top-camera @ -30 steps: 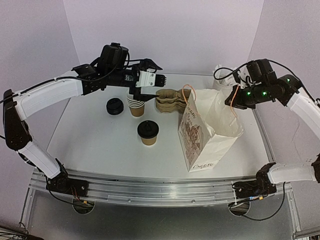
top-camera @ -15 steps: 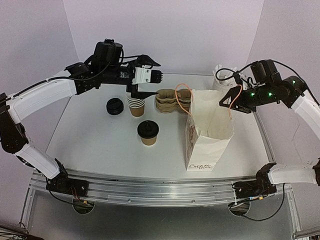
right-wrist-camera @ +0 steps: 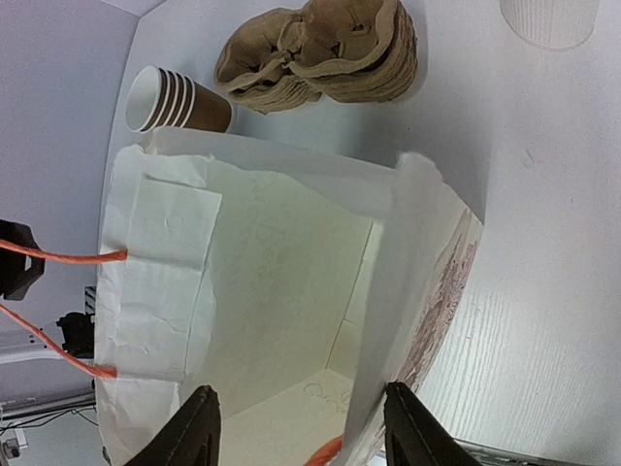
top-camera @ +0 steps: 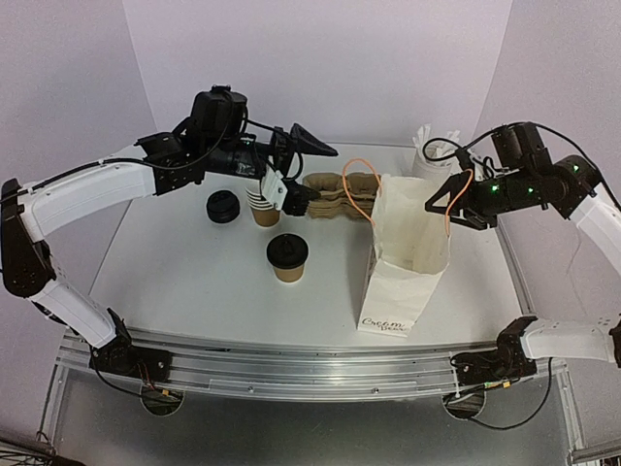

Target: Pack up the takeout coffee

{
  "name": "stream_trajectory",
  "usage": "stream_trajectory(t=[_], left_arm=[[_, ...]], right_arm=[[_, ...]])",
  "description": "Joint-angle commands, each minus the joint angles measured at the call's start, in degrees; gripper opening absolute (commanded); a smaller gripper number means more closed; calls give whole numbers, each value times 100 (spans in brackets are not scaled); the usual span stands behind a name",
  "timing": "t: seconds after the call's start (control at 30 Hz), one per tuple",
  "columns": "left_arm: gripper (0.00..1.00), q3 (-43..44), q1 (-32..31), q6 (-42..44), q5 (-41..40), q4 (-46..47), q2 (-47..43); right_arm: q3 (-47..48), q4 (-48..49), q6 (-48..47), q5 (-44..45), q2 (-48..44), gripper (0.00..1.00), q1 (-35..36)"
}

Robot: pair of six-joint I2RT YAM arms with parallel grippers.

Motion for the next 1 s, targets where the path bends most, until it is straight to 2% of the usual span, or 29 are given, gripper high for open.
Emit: stream_trajectory(t=[0.0,0.1,0.23,0.4,0.57,0.6,0.67,0.7,0.97], left_arm=[[81,-41,-37,726,85,1243,124],[79,-245,-54,927,246,1676,57],[78,-233,-171,1576,542,1784,252],[65,-54,-238,2166,781,1572,502],[37,229,-295,2434,714,1139,652],[29,274,-298,2443,683,1102,667],[4,269,-314,2379,646,1096,640],[1,233,-326,2321,615,1102,606],[0,-354,-399,1718,61,1131,168]], right_arm=[[-44,56,56,-7,-100,53,11],[-24,53,15,-1,-72,52,9],[38,54,-70,5,23,52,11],[109,49,-120,-73,138,52,9],[114,62,-172,-90,163,51,10],[116,62,-178,-100,164,51,9],[108,55,-173,-118,150,52,10],[97,57,-165,-113,124,52,10],[-264,142,66,42,-274,59,9]])
